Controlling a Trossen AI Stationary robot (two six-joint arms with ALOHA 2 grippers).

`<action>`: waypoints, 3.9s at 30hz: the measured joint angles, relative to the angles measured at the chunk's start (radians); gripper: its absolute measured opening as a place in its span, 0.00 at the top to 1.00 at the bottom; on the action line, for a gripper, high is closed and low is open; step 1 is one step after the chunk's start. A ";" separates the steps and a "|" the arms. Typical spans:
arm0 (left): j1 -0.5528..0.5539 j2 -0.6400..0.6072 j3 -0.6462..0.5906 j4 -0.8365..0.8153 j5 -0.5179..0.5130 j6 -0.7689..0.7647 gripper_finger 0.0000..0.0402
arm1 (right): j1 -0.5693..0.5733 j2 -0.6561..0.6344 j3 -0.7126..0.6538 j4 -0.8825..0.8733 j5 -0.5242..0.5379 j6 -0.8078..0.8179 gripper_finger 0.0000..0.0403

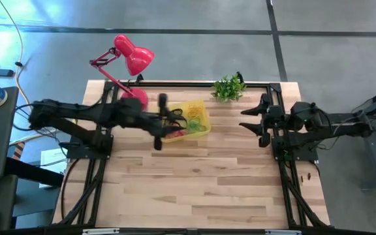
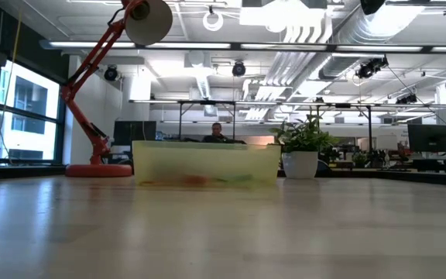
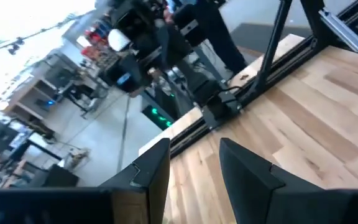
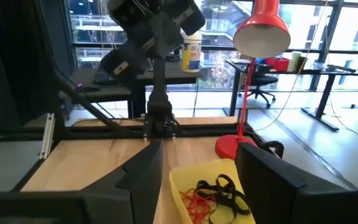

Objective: Pick and place rubber bands into bin
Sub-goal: Return to Home Position

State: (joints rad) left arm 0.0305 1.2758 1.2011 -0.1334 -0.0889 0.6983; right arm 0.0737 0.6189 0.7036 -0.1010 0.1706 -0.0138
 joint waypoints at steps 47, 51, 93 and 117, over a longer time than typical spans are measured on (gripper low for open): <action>0.015 -1.269 -1.133 0.162 -0.029 -0.251 0.68 | -0.095 -0.609 -0.694 0.344 -0.083 0.206 0.53; 0.015 -1.270 -1.155 0.135 -0.024 -0.266 0.68 | -0.100 -0.609 -0.694 0.278 -0.084 0.235 0.53; 0.015 -1.199 -1.192 0.149 0.078 -0.326 0.68 | -0.100 -0.605 -0.695 0.126 -0.119 0.320 0.52; 0.015 -1.199 -1.192 0.149 0.078 -0.326 0.68 | -0.100 -0.605 -0.696 0.125 -0.119 0.320 0.51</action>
State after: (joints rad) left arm 0.0456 0.0769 0.0093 0.0158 -0.0109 0.3725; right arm -0.0265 0.0135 0.0078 0.0242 0.0521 0.3061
